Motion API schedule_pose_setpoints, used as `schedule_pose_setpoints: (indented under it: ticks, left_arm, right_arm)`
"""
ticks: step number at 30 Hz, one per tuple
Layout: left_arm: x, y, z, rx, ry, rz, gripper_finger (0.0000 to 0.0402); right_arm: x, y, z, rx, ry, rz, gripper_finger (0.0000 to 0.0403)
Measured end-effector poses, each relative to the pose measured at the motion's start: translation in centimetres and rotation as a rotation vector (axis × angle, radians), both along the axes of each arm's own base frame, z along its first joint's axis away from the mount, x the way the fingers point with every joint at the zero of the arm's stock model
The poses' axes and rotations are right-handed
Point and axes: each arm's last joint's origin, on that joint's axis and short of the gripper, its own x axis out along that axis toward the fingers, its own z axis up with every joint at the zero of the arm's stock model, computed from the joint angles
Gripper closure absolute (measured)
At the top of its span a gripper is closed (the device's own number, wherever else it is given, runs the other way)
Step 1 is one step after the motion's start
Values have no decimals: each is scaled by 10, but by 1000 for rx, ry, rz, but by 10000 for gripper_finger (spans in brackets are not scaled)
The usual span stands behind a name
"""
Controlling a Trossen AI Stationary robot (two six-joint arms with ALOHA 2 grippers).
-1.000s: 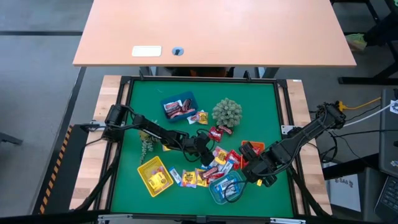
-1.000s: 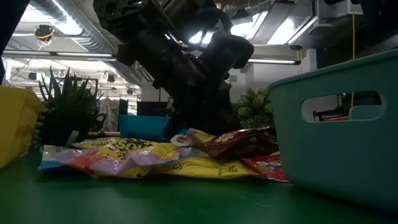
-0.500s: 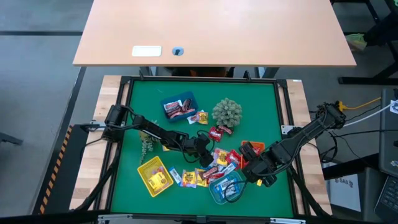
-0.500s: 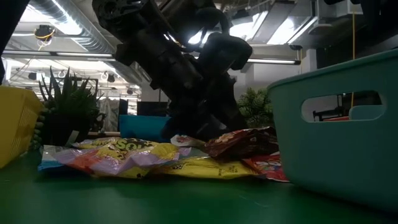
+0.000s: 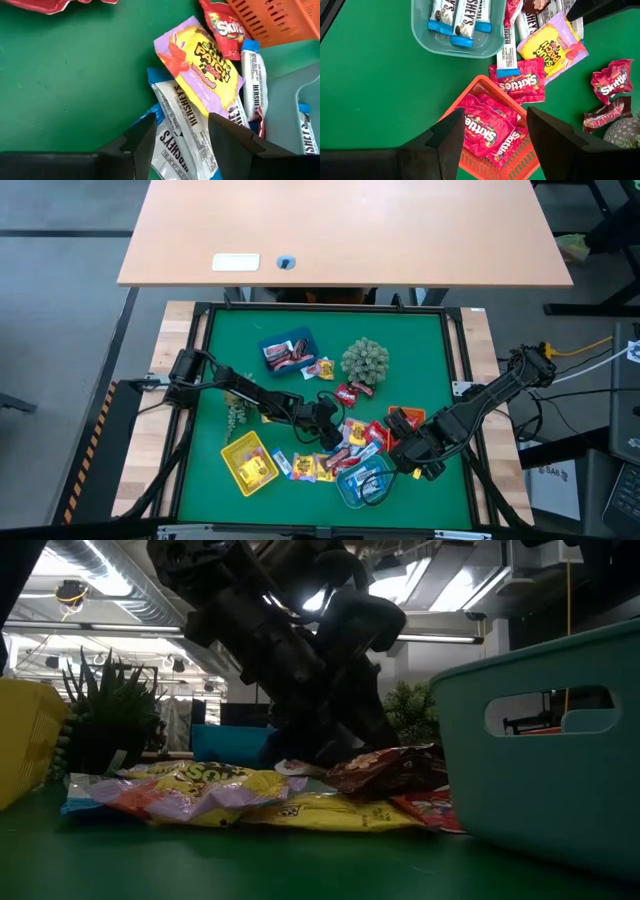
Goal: Sort candy
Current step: Put the white-blue chocolate into the light blue bin
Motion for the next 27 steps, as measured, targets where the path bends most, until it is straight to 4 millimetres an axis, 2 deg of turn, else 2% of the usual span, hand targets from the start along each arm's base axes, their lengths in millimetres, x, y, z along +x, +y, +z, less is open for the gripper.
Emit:
schedule_pose_setpoints:
  ticks: [8, 21, 24, 27]
  left_arm:
    - [0, -6, -7, 9, 9, -11, 243]
    - [1, -9, -7, 42, -8, -55, 374]
    - [1, -6, -7, 19, -4, -70, 392]
    - [2, -4, -7, -5, 0, -88, 392]
  right_arm:
    - [0, 0, 0, 0, 0, 0, 189]
    - [0, 0, 0, 1, 0, 0, 189]
    - [0, 0, 0, -1, 2, 0, 189]
    - [0, 0, 0, -2, 4, 0, 189]
